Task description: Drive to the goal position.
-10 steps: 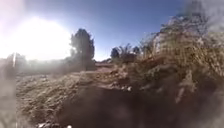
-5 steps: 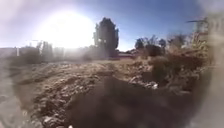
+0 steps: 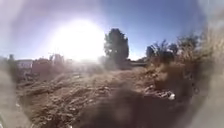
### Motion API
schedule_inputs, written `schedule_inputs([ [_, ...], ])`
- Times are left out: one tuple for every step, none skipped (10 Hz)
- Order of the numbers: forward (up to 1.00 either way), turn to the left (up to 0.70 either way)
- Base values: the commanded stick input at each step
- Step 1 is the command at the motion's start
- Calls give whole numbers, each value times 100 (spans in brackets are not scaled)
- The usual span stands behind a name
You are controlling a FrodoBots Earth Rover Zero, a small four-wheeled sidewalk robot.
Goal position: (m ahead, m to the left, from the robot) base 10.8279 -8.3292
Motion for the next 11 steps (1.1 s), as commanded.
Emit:
schedule_inputs([
  [50, 8],
  [50, 0],
  [50, 0],
  [50, 0],
  [50, 0],
  [50, 0],
  [50, 0],
  [50, 0],
  [50, -11],
  [50, -36],
  [50, -50],
])
